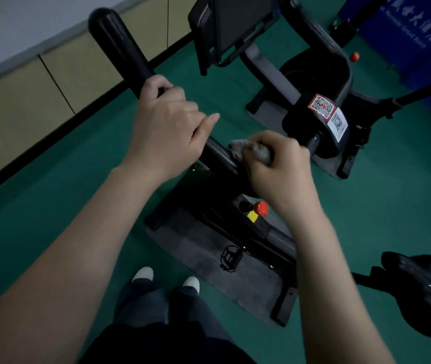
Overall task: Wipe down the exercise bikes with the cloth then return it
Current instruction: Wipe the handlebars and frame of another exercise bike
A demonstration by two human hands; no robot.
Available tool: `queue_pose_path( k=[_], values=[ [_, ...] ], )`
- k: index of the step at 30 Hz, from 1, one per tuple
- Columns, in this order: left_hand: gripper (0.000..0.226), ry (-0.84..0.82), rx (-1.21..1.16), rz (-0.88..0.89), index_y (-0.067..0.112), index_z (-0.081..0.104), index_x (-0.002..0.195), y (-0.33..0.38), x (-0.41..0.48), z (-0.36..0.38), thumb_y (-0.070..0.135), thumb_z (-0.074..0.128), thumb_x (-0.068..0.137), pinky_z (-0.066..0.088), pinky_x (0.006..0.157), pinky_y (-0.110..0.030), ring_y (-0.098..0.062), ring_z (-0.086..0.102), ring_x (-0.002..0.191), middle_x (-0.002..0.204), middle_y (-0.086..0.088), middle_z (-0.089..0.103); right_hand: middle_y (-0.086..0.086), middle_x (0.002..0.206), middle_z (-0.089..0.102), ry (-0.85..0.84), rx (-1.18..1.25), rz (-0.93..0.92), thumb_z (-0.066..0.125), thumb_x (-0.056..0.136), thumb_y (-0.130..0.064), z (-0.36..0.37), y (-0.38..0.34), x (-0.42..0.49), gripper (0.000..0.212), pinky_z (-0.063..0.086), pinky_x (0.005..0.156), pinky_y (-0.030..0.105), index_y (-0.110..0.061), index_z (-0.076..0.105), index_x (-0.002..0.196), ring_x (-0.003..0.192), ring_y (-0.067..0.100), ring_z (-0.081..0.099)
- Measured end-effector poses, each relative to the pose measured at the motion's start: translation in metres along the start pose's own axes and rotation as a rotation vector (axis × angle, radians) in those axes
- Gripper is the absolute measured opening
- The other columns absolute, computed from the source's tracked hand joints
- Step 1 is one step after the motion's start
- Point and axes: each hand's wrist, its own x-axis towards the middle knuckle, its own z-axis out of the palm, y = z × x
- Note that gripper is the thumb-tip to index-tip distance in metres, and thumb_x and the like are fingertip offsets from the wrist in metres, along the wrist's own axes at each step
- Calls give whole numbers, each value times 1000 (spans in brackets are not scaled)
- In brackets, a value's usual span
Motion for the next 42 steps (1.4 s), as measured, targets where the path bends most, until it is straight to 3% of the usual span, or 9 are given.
queue_pose_path(
  k=[3, 5, 15, 18, 22, 27, 35, 39, 42],
  values=[
    [55, 9, -12, 13, 10, 67, 64, -1, 0, -1, 32, 34, 101, 25, 94, -37, -24, 57, 69, 61, -1, 66, 0, 83, 68, -295, 26, 81, 57, 90, -19, -4, -9, 30, 11, 45, 60, 13, -25, 65, 87, 81, 15, 62],
    [54, 20, -21, 30, 10, 65, 62, -2, -1, -1, 31, 35, 101, 26, 94, -37, -24, 57, 69, 61, -1, 66, 5, 88, 69, -396, 40, 87, 58, 92, -21, -6, -8, 37, 9, 53, 74, 27, -19, 66, 89, 86, 19, 63],
    [51, 32, -56, 112, 11, 65, 66, -7, -2, -2, 29, 33, 102, 26, 92, -37, -25, 57, 71, 61, -1, 63, 2, 91, 68, -531, -224, -19, 60, 93, -20, -39, -2, 34, 8, 50, 85, 36, -16, 65, 97, 91, 20, 62],
    [52, 27, -67, 123, 11, 65, 67, -9, -2, -3, 29, 33, 103, 26, 92, -37, -25, 57, 71, 62, -2, 64, -3, 85, 68, -299, -102, -7, 62, 90, -16, -39, 15, 14, 8, 51, 72, 29, -21, 67, 94, 80, 14, 64],
    [50, 29, -95, 116, 9, 64, 66, -8, -2, -2, 28, 35, 102, 26, 93, -38, -26, 56, 71, 63, -3, 64, 0, 97, 67, 496, 188, -38, 59, 91, -7, 10, 25, -45, 11, 48, 81, 23, -10, 67, 99, 92, 10, 63],
    [51, 24, -88, 126, 8, 63, 66, -9, -3, -1, 28, 34, 102, 25, 93, -39, -26, 55, 70, 61, -4, 63, 1, 101, 63, 1205, 634, 467, 53, 96, -5, 80, 2, -54, 14, 48, 86, 20, -8, 59, 108, 95, 7, 61],
    [54, 25, -85, 146, 8, 62, 67, -11, -3, 1, 30, 28, 104, 24, 92, -39, -26, 52, 68, 61, -4, 61, 5, 132, 60, 1269, 1181, 734, 50, 99, -13, 118, -45, -41, 36, 43, 107, 41, -14, 51, 135, 120, 16, 58],
    [54, 39, -88, 157, 8, 62, 68, -12, -3, 1, 30, 28, 104, 24, 92, -39, -26, 52, 69, 61, -5, 60, 2, 132, 59, 1169, 1387, 732, 57, 95, -9, 133, -62, -52, 36, 42, 109, 43, -32, 54, 122, 120, 16, 58],
    [54, 45, -84, 167, 8, 63, 69, -12, -3, 1, 29, 28, 104, 24, 92, -39, -27, 52, 70, 63, -5, 62, 10, 124, 64, 1078, 1386, 708, 58, 92, -3, 137, -68, -52, 36, 45, 105, 42, -16, 57, 126, 115, 23, 62]
  ],
)
